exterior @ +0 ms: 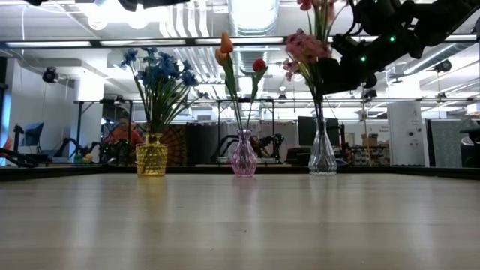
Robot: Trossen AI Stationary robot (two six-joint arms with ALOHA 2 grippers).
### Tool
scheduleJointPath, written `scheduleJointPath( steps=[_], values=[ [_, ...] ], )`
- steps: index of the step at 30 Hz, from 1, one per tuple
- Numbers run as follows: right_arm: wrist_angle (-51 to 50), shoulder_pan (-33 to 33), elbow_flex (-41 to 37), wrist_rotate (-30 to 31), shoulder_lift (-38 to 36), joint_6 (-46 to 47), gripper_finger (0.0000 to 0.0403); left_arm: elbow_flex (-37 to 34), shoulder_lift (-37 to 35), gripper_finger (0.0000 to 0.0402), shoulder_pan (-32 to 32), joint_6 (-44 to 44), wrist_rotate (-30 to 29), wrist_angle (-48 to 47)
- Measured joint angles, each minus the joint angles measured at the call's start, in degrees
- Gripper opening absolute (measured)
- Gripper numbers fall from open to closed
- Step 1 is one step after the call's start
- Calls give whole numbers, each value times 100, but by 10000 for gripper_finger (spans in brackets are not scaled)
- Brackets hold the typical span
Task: Sort flowers into vase by color
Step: Adjust the pink flowers, then return to Home Position
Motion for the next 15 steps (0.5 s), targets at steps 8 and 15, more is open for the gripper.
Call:
scheduleJointPath(
  steps=[8,15],
  values=[
    [-267,59,1,0,-112,84,134,277,755,224,0,-613,-39,-2],
    [-1009,200,5,-1,-663,265,159,813,1541,224,3,-650,-37,-1]
  ],
)
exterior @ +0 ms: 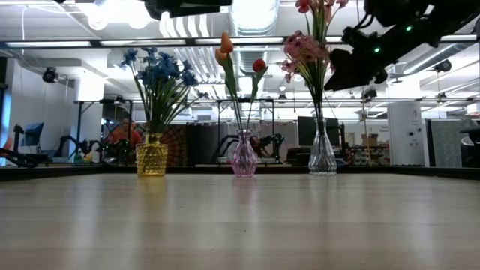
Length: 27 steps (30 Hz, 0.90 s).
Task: Sort flowers into vase by color
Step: Return to Home Position
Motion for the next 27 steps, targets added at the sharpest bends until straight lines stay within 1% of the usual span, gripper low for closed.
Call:
scheduleJointPath(
  steps=[2,5,8,12,15,18,22,27],
  values=[
    [-213,66,0,-1,-232,4,159,109,213,224,14,-37,4,3],
    [-590,158,4,-1,-609,6,155,232,532,224,79,-352,22,-2],
    [-1044,242,11,-24,-972,120,149,431,879,224,200,-683,216,-9],
    [-1424,315,11,-266,-1352,333,141,998,1547,224,475,-800,245,2],
    [-1505,315,11,-484,-1543,496,136,1461,2116,224,627,-802,240,3],
    [-1507,314,11,-576,-1622,513,132,1753,2515,224,717,-765,247,-22],
    [-1514,313,11,-578,-1625,515,126,1866,2720,224,794,-776,266,9],
    [-1507,313,11,-580,-1547,448,119,1809,2688,224,822,-796,446,13]
  ],
)
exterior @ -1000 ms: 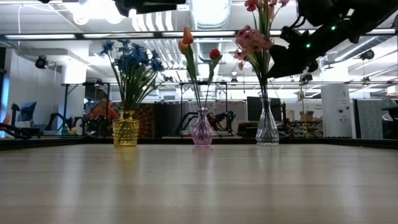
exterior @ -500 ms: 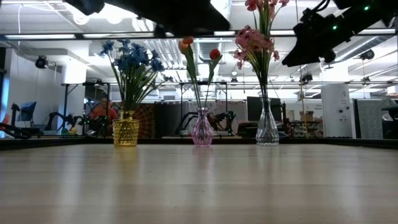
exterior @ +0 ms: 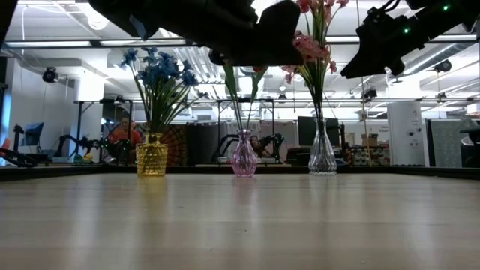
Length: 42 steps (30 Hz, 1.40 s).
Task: Sort flowers into vase by color
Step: Return to Home Position
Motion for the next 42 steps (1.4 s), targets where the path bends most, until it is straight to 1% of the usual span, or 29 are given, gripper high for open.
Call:
scheduleJointPath(
  steps=[2,5,10,13,16,19,21,24,26,30,34,38,42],
  values=[
    [3,0,0,-45,28,-192,118,-4,-84,224,-26,111,58,-21],
    [139,-2,-27,-485,29,-599,120,-4,-342,224,-58,242,392,-234],
    [593,-2,-166,-1299,-63,-869,116,-9,-949,224,-66,245,1180,-1311],
    [772,0,-329,-1543,-169,-939,111,-39,-1324,224,-76,242,1458,-1872],
    [822,0,-496,-1541,-301,-977,105,-192,-1686,224,-93,252,1604,-2211],
    [976,-2,-693,-1455,-431,-898,99,-603,-2146,224,-96,265,1707,-2098],
    [1061,-2,-815,-1113,-462,-673,94,-981,-2519,224,-108,235,1708,-1924],
    [1048,-6,-976,-358,-454,-246,85,-1593,-3149,224,-148,181,1707,-1490],
    [1063,-9,-1091,-120,-415,-44,79,-1953,-3594,224,-160,88,1707,-1220],
    [1076,-4,-1247,-95,-333,50,68,-2457,-4437,224,-167,71,1685,-1114],
    [1271,-4,-1244,-114,-232,-107,63,-2791,-5067,224,-158,97,1650,-1111],
    [1416,-2,-1118,-158,-240,-433,67,-3002,-5395,224,-152,97,1482,-1126],
    [1351,-2,-1092,-154,-231,-232,73,-3027,-5474,224,-158,-29,1456,-1230]
  ],
)
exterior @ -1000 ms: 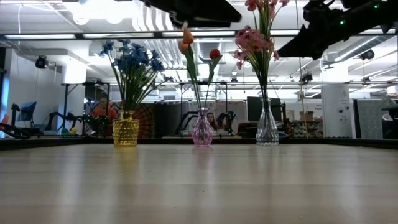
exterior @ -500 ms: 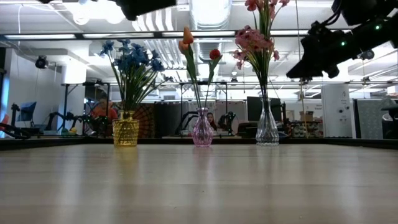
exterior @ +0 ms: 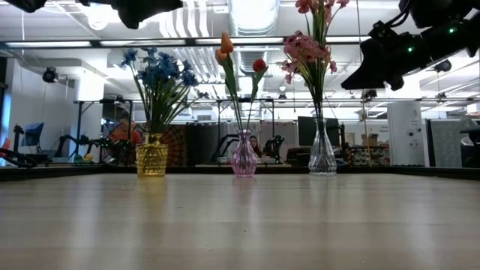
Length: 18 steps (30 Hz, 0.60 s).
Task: Sort flowers into vase by color
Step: Return to Home Position
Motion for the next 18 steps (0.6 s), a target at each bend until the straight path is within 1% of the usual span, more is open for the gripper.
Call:
scheduleJointPath(
  steps=[2,4,7,9,12,16,18],
  values=[
    [80,0,-54,-181,0,-129,75,0,29,224,1,-27,86,-174],
    [252,-16,-108,-722,-15,-480,77,-15,44,224,19,333,66,-318],
    [537,-13,-132,-1402,-168,-751,77,-26,-107,224,191,419,-23,-135],
    [533,-15,-141,-1570,-286,-850,77,-79,-322,224,273,460,52,-107],
    [509,-15,-184,-1730,-500,-951,74,-365,-728,224,354,536,464,-170],
    [550,-15,-289,-2424,-830,-1081,68,-766,-1456,224,382,533,835,-97],
    [717,-15,-426,-2665,-990,-1054,68,-977,-1797,224,385,531,970,-124]
  ],
)
